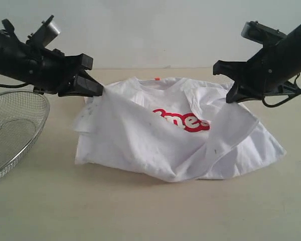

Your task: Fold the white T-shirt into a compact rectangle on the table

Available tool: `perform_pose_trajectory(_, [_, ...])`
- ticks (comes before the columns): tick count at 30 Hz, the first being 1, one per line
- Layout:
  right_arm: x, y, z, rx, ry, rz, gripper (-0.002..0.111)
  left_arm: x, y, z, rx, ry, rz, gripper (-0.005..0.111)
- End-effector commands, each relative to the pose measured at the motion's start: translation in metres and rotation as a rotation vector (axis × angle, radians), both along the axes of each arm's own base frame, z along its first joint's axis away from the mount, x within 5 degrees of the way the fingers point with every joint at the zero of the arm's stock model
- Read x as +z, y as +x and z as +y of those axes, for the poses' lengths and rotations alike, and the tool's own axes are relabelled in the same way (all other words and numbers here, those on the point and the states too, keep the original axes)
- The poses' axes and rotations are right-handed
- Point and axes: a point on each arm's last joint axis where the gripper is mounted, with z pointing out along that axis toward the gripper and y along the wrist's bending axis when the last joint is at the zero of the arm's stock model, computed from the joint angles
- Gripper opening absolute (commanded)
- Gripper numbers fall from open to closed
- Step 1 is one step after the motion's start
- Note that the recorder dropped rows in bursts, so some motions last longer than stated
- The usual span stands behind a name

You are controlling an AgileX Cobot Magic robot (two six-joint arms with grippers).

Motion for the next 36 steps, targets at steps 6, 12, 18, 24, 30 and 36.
perform_pose_trajectory(6, [0.003,0.036,-0.018,-0.056,0.024,-0.041,0.000,-0.009,0.026,0.006,0.028,0.032,-0.019,0.005])
perform_pose_trajectory(12, [-0.004,0.051,-0.023,-0.065,0.023,-0.043,0.000,-0.021,0.041,0.016,0.061,0.037,-0.002,0.005])
perform_pose_trajectory(18, [-0.012,0.057,-0.026,-0.085,0.008,-0.058,0.000,-0.031,0.050,0.017,0.058,0.053,0.006,0.005])
perform_pose_trajectory(24, [-0.018,0.062,-0.043,-0.143,0.005,-0.071,0.000,-0.035,0.056,0.021,0.097,0.090,-0.024,0.005])
perform_pose_trajectory(30, [-0.020,0.069,-0.053,-0.166,0.013,-0.084,0.000,-0.028,0.064,0.024,0.114,0.091,-0.057,0.005])
perform_pose_trajectory(36, [-0.018,0.075,-0.052,-0.140,0.022,-0.069,0.000,-0.022,0.068,0.026,0.122,0.089,-0.083,0.005])
